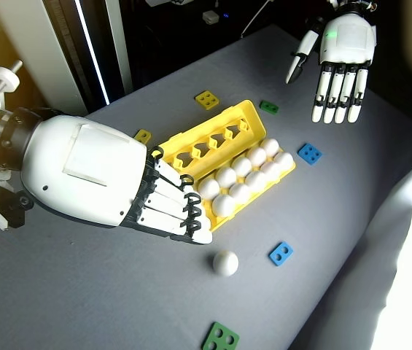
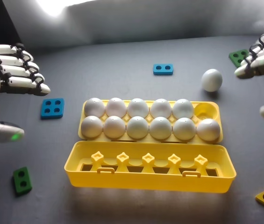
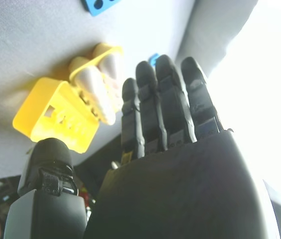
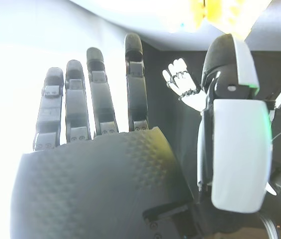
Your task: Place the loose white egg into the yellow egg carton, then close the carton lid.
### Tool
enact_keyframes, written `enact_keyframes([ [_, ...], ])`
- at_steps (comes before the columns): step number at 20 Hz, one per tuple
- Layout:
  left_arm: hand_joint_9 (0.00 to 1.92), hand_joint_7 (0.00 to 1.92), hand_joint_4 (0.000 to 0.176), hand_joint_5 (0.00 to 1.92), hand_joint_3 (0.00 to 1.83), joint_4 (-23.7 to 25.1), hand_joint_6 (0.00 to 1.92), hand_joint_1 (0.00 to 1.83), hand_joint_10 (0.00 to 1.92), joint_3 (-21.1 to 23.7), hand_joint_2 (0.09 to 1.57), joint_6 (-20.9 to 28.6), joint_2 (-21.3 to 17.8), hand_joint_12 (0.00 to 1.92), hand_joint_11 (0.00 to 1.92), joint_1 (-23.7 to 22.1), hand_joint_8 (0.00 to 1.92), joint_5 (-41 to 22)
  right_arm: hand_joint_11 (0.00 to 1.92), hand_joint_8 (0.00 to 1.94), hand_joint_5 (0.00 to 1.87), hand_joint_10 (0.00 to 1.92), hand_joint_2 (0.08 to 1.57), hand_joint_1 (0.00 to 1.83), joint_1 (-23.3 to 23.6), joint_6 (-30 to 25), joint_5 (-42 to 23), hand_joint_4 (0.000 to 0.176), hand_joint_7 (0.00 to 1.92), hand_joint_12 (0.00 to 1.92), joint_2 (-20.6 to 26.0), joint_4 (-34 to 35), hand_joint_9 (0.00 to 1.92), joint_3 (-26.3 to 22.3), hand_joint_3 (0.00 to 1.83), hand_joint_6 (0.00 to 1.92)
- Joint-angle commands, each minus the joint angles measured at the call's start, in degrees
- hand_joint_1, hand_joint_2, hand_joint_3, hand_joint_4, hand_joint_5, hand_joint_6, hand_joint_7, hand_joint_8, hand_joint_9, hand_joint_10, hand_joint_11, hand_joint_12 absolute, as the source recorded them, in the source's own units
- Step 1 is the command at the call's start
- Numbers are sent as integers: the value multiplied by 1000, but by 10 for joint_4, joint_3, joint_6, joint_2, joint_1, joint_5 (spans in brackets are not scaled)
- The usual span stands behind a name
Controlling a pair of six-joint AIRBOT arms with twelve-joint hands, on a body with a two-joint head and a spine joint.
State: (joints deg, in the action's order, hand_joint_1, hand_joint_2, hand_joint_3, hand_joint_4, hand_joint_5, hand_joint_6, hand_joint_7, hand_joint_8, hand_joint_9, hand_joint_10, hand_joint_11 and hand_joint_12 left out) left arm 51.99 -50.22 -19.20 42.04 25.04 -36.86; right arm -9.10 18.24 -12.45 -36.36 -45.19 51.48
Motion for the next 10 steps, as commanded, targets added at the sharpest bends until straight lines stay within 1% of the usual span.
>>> enact_keyframes([
  [1, 210, 298, 0, 316, 16, -28, 7, 0, 15, -8, 1199, 2, -7, 448, 0, -5, 2, -34, 0, 2, 428, 12, 1157, 233, 8, 29, -30, 49, 367, 786, 6, 41, 340, 5, 0, 13],
  [2, 198, 279, 0, 306, 10, -26, 1, 0, 6, -9, 1202, 2, -7, 401, 0, -6, 2, -34, 0, 1, 431, 7, 1135, 265, 10, 43, -31, 73, 326, 666, 4, 52, 294, 8, 0, 8],
  [3, 195, 276, 0, 305, 9, -21, 1, 0, 4, -11, 1204, 6, -7, 391, 0, -6, 2, -34, 0, 2, 462, 3, 1115, 313, 12, 43, -32, 76, 325, 581, 0, 53, 280, 14, 0, 11],
  [4, 214, 295, 0, 307, 6, -5, 1, 0, 8, -15, 1203, 21, -7, 406, 0, -6, 6, -34, 0, 1, 484, 1, 1087, 350, 15, 43, -32, 86, 323, 558, -4, 62, 262, 23, 0, 15],
  [5, 230, 313, 0, 317, 4, 11, 3, 0, 10, -19, 1205, 36, -7, 431, 0, -7, 8, -34, 0, 2, 473, 1, 1078, 368, 18, 43, -32, 91, 295, 486, -10, 69, 242, 33, 0, 6],
  [7, 223, 313, 0, 319, 5, 38, 3, 0, 3, -29, 1211, 66, -7, 410, 0, -9, 3, -41, 0, 1, 478, 2, 1037, 429, 23, 43, -32, 112, 281, 354, -29, 72, 230, 63, 0, 2],
  [8, 232, 321, 0, 332, 4, 43, 5, 0, 5, -31, 1215, 72, -7, 449, 0, -10, 4, -41, 0, 2, 454, 0, 1002, 441, 23, 43, -32, 131, 251, 282, -40, 76, 212, 79, 0, 1],
  [9, 229, 318, 0, 327, 6, 44, 2, 0, 3, -33, 1219, 74, -7, 456, 0, -10, 2, -42, 0, 0, 450, 0, 970, 459, 24, 43, -32, 140, 227, 238, -52, 76, 197, 95, 0, 0],
  [10, 228, 317, 0, 326, 6, 44, 2, 0, 3, -35, 1220, 76, -7, 456, 0, -11, 1, -45, 0, 0, 449, 0, 963, 463, 25, 44, -32, 142, 222, 229, -68, 76, 193, 115, 0, 0],
])
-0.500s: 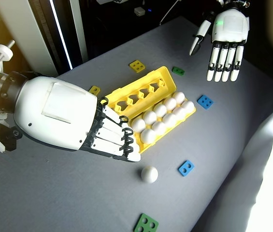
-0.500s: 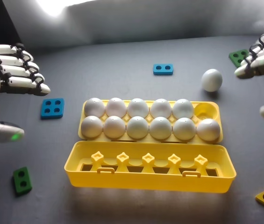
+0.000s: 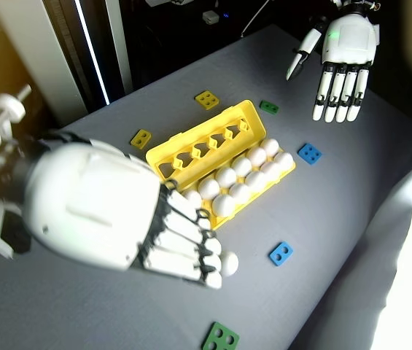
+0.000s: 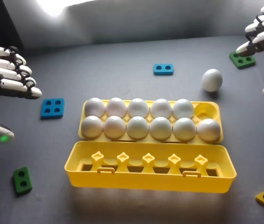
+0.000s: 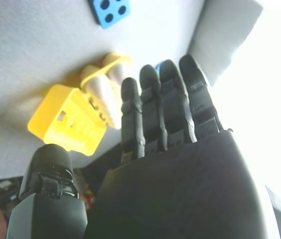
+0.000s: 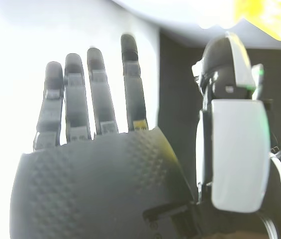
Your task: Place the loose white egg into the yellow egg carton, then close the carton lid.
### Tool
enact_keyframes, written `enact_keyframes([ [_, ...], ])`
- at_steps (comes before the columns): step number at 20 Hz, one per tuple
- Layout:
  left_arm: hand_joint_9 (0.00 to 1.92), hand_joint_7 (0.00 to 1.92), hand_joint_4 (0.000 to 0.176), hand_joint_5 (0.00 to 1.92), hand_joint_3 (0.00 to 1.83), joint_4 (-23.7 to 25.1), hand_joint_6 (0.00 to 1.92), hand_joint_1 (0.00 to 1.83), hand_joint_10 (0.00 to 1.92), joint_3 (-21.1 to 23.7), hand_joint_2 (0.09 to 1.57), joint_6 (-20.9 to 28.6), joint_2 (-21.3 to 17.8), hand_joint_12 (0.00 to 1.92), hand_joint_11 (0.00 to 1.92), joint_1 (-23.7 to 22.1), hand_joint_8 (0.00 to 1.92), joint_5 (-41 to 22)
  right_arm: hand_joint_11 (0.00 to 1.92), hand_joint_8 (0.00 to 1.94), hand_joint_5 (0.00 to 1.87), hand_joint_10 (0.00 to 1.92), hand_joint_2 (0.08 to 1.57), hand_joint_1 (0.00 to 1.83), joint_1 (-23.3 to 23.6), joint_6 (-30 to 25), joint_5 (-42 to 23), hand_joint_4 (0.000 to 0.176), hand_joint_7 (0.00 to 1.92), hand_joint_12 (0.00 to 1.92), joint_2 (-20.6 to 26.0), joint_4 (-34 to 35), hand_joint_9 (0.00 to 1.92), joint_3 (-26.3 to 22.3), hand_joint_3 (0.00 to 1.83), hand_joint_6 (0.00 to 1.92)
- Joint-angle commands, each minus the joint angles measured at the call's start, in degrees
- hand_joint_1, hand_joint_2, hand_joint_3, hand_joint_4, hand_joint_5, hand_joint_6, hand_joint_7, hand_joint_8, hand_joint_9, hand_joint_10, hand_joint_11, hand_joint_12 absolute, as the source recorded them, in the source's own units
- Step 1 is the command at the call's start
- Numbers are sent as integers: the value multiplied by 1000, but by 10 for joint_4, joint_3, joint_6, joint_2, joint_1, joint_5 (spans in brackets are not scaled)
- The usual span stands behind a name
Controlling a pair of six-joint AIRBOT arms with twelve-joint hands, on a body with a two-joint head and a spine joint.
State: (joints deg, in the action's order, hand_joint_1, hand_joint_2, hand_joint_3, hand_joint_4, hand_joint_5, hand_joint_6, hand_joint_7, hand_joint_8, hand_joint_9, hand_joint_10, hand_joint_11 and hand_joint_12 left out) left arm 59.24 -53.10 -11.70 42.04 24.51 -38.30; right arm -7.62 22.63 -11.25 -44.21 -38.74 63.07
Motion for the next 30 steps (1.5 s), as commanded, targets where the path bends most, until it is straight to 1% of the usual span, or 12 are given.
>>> enact_keyframes([
  [1, 235, 320, 0, 326, 9, -24, 2, 0, 5, -8, 1229, 5, -7, 454, 0, -6, 3, -35, 0, 3, 446, 0, 900, 519, 10, 0, -44, 167, 145, 89, 0, 12, 114, 11, 0, 1],
  [2, 252, 336, 0, 338, 5, -6, 4, 0, 9, -11, 1225, 21, -5, 485, 0, -8, 6, -35, 0, 2, 465, 0, 873, 575, 10, 0, -44, 174, 131, 17, -12, 12, 94, 24, 0, 6],
  [5, 278, 361, 0, 359, 1, 23, 7, 0, 10, -15, 1221, 44, 1, 553, 0, -14, 6, -40, 0, 0, 585, 0, 810, 735, 12, 18, -46, 176, 50, 0, -43, 12, 15, 58, 0, 23],
  [8, 268, 353, 0, 351, 0, 88, 1, 0, 4, -25, 1218, 107, 9, 532, 0, -30, 1, -46, 0, 0, 640, 0, 773, 791, 14, 35, -49, 176, 35, 0, -76, 12, 8, 93, 0, 11],
  [14, 273, 363, 0, 360, 1, 82, 7, 0, 7, -37, 1220, 107, 17, 520, 0, -22, 7, -92, 0, 0, 771, 0, 772, 878, 24, 35, -76, 176, 68, 0, -151, 21, 0, 183, 0, 19],
  [18, 242, 325, 0, 335, 2, 68, 1, 0, 1, -26, 1228, 86, 17, 448, 0, -26, 1, -85, 0, 1, 877, 0, 750, 931, 11, 35, -78, 176, 76, 0, -191, 78, 0, 239, 0, 21],
  [21, 279, 365, 0, 368, 0, 78, 8, 0, 10, -36, 1225, 93, 18, 543, 0, -32, 8, -86, 0, 10, 939, 0, 744, 960, -4, 36, -72, 176, 107, 0, -206, 98, 0, 250, 0, 31],
  [24, 279, 368, 0, 361, 1, 80, 2, 0, 6, -49, 1226, 112, 20, 521, 0, -28, 4, -97, 0, 5, 909, 0, 748, 950, -12, 36, -69, 176, 101, 0, -213, 107, 0, 252, 0, 12],
  [26, 308, 396, 0, 381, 0, 79, 6, 0, 12, -52, 1224, 117, 19, 592, 0, -31, 7, -103, 0, 0, 874, 0, 759, 924, -15, 36, -77, 172, 85, 0, -220, 111, 0, 260, 4, 0],
  [27, 297, 387, 0, 369, 0, 79, 2, 0, 5, -55, 1224, 121, 19, 564, 0, -32, 2, -108, 0, 5, 870, 0, 764, 932, -15, 36, -83, 164, 96, 0, -223, 114, 0, 265, 6, 0],
  [29, 283, 377, 0, 358, 0, 74, 3, 0, 2, -58, 1225, 129, 21, 536, 0, -36, 2, -110, 0, 0, 853, 0, 768, 911, -16, 36, -89, 176, 80, 0, -234, 131, 0, 281, 6, 0],
  [30, 256, 353, 0, 339, 0, 73, 2, 0, 2, -59, 1223, 132, 21, 473, 0, -38, 2, -111, 0, 7, 860, 0, 763, 921, -16, 36, -91, 163, 94, 0, -239, 134, 0, 288, 3, 4],
])
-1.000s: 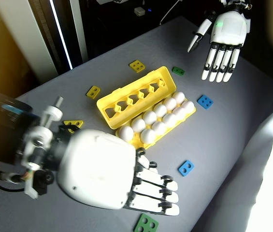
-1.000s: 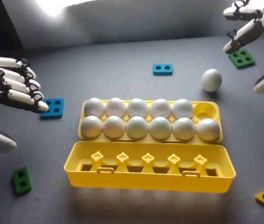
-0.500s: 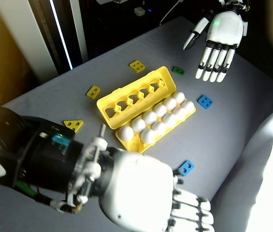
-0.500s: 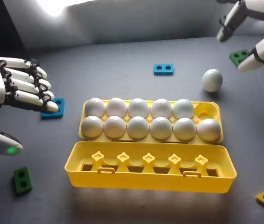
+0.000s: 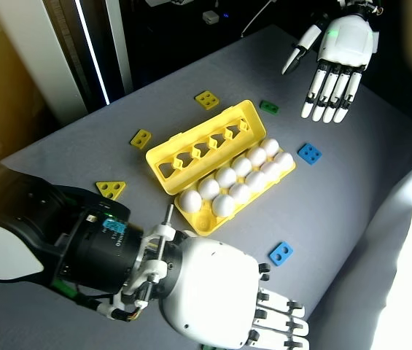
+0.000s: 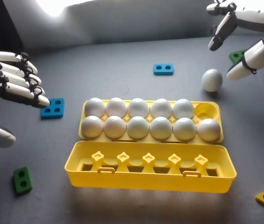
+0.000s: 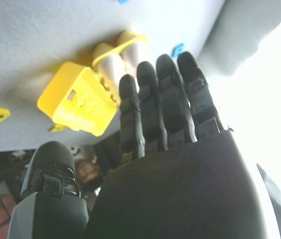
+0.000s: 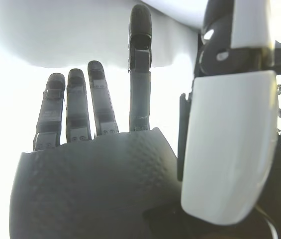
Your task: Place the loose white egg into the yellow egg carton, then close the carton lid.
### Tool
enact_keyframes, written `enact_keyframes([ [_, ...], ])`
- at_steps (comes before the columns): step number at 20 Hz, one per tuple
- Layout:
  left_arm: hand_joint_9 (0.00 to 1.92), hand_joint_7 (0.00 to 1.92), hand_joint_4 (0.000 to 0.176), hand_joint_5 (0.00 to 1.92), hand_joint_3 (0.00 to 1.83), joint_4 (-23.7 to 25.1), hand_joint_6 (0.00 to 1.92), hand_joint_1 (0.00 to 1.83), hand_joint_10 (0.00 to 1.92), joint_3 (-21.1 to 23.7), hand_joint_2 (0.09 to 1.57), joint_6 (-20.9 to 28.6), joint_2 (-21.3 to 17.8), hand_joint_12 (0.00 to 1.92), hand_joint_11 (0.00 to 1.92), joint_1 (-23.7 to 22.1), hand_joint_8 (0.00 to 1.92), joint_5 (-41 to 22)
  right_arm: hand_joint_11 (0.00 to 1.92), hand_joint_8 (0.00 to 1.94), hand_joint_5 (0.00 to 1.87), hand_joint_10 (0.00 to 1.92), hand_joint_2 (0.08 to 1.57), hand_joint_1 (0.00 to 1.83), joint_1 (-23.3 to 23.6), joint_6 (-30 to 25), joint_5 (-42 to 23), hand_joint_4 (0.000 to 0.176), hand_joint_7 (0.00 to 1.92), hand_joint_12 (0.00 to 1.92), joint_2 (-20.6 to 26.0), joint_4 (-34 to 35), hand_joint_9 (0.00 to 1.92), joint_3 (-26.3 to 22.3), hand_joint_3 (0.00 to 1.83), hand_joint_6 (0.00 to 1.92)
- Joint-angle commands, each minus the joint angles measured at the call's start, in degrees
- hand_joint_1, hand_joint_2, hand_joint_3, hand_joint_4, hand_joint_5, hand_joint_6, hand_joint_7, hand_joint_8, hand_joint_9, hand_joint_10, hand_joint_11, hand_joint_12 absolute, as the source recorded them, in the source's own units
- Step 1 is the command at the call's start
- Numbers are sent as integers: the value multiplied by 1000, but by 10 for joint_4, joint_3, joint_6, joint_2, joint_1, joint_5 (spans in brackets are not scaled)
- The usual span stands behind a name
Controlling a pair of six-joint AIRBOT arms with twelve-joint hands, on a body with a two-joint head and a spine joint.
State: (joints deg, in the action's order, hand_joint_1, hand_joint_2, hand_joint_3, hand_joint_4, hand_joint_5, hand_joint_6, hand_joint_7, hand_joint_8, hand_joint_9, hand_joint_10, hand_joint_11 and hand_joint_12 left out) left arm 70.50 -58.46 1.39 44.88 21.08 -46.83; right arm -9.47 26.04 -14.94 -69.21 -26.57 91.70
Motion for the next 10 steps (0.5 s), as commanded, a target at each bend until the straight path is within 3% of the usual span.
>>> enact_keyframes([
  [1, 253, 350, 0, 340, 1, -39, 4, 0, 3, -5, 1227, 4, -8, 460, 0, -6, 3, -26, 0, 8, 842, 0, 768, 919, 2, 1, -55, 161, 100, 0, 4, 16, 0, 10, 5, 0],
  [3, 283, 374, 0, 359, 1, -39, 7, 0, 10, -6, 1229, 7, -9, 541, 0, -6, 6, -26, 0, 9, 806, 0, 764, 926, -3, 1, -57, 155, 108, 0, -6, 26, 0, 21, 3, 0],
  [8, 284, 361, 0, 354, 0, -39, 2, 0, 6, -19, 1221, 18, -5, 522, 0, -7, 0, -38, 0, 0, 778, 0, 791, 887, -18, 1, -57, 171, 76, 0, -25, 37, 0, 34, 11, 0],
  [10, 289, 369, 0, 367, 2, -39, 5, 0, 6, -29, 1231, 22, -1, 559, 0, -4, 3, -38, 0, 13, 822, 1, 773, 926, -20, 1, -56, 162, 109, 0, -29, 42, 2, 34, 1, 18],
])
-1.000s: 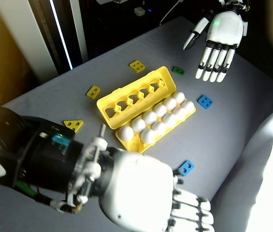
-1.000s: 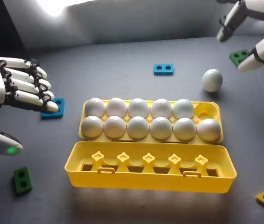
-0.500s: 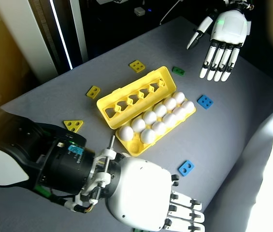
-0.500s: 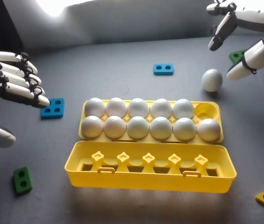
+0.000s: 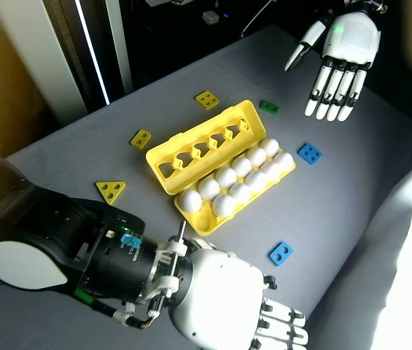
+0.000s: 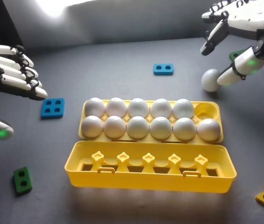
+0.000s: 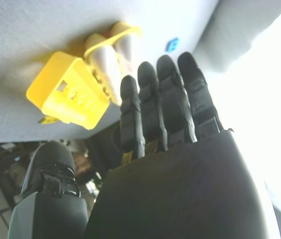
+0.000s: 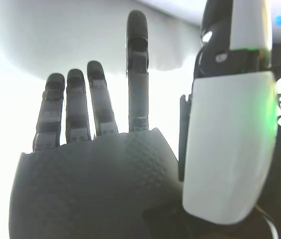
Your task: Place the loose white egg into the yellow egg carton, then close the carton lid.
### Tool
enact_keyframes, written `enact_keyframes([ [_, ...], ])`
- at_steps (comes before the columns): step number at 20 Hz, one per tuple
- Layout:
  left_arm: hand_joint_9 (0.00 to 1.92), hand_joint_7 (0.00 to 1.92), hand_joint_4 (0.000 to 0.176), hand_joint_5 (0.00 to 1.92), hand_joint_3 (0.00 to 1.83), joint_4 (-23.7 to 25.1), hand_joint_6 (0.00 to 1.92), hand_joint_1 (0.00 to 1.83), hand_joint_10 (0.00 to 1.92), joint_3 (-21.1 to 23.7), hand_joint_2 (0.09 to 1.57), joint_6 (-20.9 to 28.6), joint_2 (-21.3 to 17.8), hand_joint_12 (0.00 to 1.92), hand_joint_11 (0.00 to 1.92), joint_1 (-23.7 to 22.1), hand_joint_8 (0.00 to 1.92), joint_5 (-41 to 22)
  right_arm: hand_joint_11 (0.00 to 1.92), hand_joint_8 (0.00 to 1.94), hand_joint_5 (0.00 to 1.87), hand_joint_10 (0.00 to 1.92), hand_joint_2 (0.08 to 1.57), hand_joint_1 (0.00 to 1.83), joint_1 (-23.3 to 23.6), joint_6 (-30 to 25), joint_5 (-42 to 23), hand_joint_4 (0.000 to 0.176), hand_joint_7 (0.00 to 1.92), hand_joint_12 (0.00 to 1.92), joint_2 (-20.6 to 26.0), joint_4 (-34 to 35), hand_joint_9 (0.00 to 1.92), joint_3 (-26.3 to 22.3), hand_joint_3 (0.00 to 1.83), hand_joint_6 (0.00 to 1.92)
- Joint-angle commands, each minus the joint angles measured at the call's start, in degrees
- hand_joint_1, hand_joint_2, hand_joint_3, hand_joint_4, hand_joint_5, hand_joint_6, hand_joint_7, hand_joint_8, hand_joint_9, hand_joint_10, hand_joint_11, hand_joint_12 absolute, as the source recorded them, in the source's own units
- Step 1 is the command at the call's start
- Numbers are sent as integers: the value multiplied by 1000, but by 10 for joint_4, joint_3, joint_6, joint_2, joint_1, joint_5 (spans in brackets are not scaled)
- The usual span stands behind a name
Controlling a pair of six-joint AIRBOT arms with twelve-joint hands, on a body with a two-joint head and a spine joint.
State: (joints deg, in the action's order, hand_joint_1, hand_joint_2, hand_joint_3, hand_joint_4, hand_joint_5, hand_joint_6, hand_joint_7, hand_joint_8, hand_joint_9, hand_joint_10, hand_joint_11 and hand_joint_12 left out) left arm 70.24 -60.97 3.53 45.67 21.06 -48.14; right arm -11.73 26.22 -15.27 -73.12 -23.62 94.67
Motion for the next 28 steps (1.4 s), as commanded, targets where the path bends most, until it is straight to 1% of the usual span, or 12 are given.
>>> enact_keyframes([
  [1, 268, 349, 0, 358, 3, -36, 1, 0, 3, -10, 1235, 5, -8, 519, 0, 1, 2, -31, 0, 14, 819, 0, 788, 908, 2, 0, -53, 161, 123, 0, 8, 14, 0, 5, 7, 13],
  [3, 270, 349, 0, 358, 1, -31, 1, 0, 5, -33, 1233, 25, -1, 509, 0, 13, 3, -51, 0, 11, 810, 0, 796, 893, -2, 0, -53, 160, 120, 0, 5, 18, 0, 5, 10, 8],
  [4, 287, 364, 0, 374, 1, -29, 5, 0, 10, -45, 1233, 44, 3, 549, 0, 13, 6, -65, 0, 2, 790, 0, 803, 873, -3, 0, -54, 172, 95, 0, 4, 18, 0, 6, 12, 1],
  [7, 280, 372, 0, 375, 1, 9, 7, 0, 4, -86, 1235, 96, 12, 547, 0, 6, 5, -147, 0, 0, 794, 0, 798, 894, -11, 0, -55, 162, 67, 0, -1, 19, 0, 7, 6, 4],
  [10, 261, 351, 0, 356, 1, 53, 0, 0, 0, -103, 1238, 110, 13, 487, 0, 15, 1, -187, 0, 3, 778, 0, 796, 887, -16, 0, -58, 160, 80, 0, -3, 19, 0, 9, 4, 1],
  [14, 285, 377, 0, 373, 0, 65, 7, 0, 8, -87, 1229, 110, 3, 519, 0, 36, 7, -207, 0, 14, 746, 0, 791, 880, -22, 0, -62, 155, 84, 0, -6, 19, 0, 11, 0, 11],
  [18, 277, 370, 0, 369, 2, 72, 3, 0, 3, -29, 1241, 88, -22, 495, 0, 52, 2, -215, 0, 5, 731, 0, 809, 849, -33, 0, -64, 161, 70, 0, -9, 20, 0, 14, 7, 3],
  [19, 276, 370, 0, 369, 2, 72, 3, 0, 3, -21, 1242, 88, -25, 493, 0, 48, 2, -215, 0, 7, 749, 0, 806, 866, -35, 0, -65, 152, 76, 0, -9, 20, 0, 14, 5, 10],
  [20, 294, 382, 0, 376, 0, 72, 4, 0, 7, -16, 1236, 89, -25, 534, 0, 46, 4, -215, 0, 2, 728, 0, 811, 857, -36, 0, -65, 155, 69, 0, -9, 20, 0, 14, 6, 0],
  [21, 294, 382, 0, 376, 0, 72, 4, 0, 7, -13, 1236, 90, -24, 534, 0, 46, 4, -215, 0, 2, 728, 0, 811, 857, -38, 0, -65, 155, 69, 0, -9, 20, 0, 14, 6, 0],
  [22, 270, 356, 0, 356, 1, 72, 0, 0, 1, -13, 1238, 96, -20, 464, 0, 48, 2, -220, 0, 16, 739, 0, 805, 878, -40, 0, -66, 136, 108, 0, -9, 20, 0, 14, 2, 5],
  [28, 287, 378, 0, 372, 3, 78, 3, 0, 5, -24, 1244, 86, 3, 537, 0, 56, 5, -240, 0, 4, 762, 0, 812, 878, -44, 0, -73, 139, 97, 0, -10, 20, 0, 14, 3, 10],
])
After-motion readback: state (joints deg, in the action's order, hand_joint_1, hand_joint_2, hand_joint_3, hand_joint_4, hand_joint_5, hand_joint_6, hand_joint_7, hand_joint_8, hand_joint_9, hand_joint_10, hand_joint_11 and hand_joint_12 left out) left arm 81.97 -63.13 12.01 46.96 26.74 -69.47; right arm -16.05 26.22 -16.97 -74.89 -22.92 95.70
